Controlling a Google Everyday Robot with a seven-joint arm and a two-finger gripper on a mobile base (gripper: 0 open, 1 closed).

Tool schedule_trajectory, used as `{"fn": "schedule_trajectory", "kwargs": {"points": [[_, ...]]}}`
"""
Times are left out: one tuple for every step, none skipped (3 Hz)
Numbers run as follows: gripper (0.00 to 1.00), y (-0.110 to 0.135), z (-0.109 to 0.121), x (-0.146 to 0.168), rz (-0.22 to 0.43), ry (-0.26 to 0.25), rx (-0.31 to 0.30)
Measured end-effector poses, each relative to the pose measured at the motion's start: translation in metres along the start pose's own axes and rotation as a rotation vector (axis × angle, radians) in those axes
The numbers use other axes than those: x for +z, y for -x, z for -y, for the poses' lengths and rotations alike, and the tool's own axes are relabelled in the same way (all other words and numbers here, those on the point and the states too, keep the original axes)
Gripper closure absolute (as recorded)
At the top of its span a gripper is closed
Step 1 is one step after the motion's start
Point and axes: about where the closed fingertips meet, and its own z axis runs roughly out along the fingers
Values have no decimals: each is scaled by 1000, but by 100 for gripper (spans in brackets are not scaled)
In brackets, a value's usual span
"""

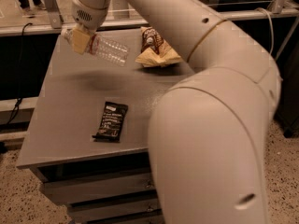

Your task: Place water bottle upright

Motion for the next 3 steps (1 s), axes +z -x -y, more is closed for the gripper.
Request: {"fn": "schedule_trajectory", "kwargs": {"points": [[100,-8,-4,-41,215,45,22],[100,-20,-9,-63,442,101,34],[100,-46,-8,-84,626,124,42]]}}
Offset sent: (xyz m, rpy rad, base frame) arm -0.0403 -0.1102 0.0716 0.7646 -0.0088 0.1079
